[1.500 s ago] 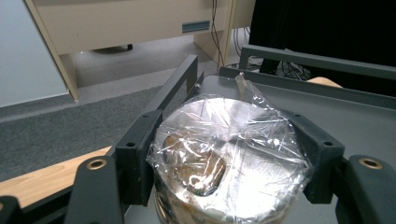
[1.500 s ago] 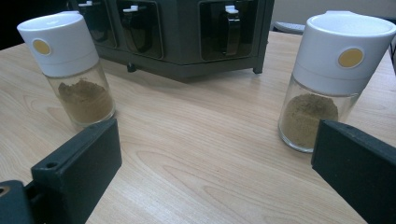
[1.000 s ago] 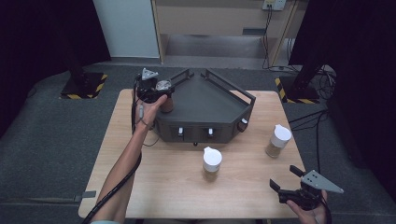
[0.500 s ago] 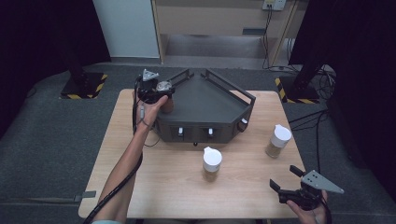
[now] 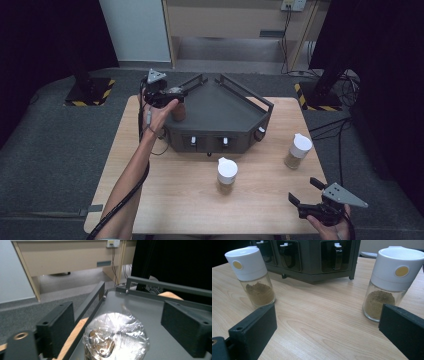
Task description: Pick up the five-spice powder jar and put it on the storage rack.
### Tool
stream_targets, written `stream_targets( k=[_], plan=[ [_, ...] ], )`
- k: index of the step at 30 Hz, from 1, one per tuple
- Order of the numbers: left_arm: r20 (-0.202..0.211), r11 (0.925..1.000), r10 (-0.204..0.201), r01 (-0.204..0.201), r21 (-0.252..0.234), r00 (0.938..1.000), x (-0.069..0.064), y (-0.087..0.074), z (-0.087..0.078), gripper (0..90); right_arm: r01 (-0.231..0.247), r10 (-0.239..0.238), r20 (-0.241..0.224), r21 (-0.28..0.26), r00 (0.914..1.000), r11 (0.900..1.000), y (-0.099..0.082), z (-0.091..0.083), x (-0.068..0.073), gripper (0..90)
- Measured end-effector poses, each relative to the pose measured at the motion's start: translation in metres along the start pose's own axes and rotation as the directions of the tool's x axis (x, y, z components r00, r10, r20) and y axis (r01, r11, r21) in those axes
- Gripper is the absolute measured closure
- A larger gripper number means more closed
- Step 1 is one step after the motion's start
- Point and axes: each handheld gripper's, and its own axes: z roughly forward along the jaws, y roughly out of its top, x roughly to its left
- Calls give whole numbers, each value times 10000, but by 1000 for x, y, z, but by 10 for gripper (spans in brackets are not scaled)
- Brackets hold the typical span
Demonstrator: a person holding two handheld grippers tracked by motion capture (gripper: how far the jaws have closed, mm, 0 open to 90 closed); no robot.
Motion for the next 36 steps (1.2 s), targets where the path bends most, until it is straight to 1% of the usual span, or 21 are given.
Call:
stream_targets(
  k=[2, 5, 7, 11, 14, 18, 22, 25, 30, 36],
  plan=[
    [-33, 9999, 93, -93, -99, 10000, 0, 1, -5, 53, 4, -4, -5, 11, 10000, 10000, 0, 0, 0, 18],
    [91, 9997, 153, -151, -201, 9998, 1, 3, -12, 32, -4, 4, -18, 36, 10000, 10000, 0, 0, 0, 18],
    [134, 9993, 286, -283, -250, 9995, 0, 5, -17, 30, -8, 8, -18, 50, 10000, 10000, 1, 0, 0, 18],
    [330, 9983, 419, -405, -428, 9986, -2, 6, -30, 23, -11, 11, -19, 83, 10000, 10000, 1, 0, 0, 18],
    [415, 9960, 764, -743, -504, 9962, -5, 8, -42, 19, -24, 24, -13, 107, 10000, 9999, 1, 0, 0, 18],
    [626, 9922, 1097, -1056, -658, 9920, -7, 6, -58, 17, -47, 47, 25, 124, 10000, 9999, 2, 0, 1, 18],
    [913, 9899, 1287, -1224, -715, 9875, -7, 3, -73, 12, -52, 52, 27, 144, 10000, 9999, 2, 0, 1, 18],
    [1157, 9896, 1272, -1182, -819, 9851, -6, -1, -83, 10, -36, 36, 14, 184, 10000, 9998, 2, 0, 1, 18],
    [1402, 9889, 1246, -1113, -989, 9823, -7, -9, -99, 9, -6, 6, 0, 238, 10000, 9997, 3, 1, 1, 18],
    [1692, 9878, 1187, -991, -1203, 9784, -4, -21, -116, 9, 19, -18, -16, 272, 10000, 9996, 3, 1, 1, 18]
  ],
)
